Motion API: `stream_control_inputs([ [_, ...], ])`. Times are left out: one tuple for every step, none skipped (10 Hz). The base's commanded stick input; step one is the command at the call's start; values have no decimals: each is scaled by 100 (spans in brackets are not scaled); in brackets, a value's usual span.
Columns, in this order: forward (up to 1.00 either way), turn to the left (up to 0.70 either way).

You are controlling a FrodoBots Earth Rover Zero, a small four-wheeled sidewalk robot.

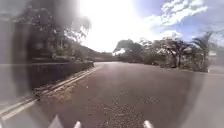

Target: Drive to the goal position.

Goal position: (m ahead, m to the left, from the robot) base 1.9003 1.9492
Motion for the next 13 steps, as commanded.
stream_control_inputs([
  [50, 0],
  [50, 0],
  [50, 0],
  [50, 0],
  [50, 0],
  [50, -8],
  [50, -25],
  [50, -43],
  [50, -46],
  [50, -40],
  [50, -33],
  [50, -27],
  [50, -20],
])
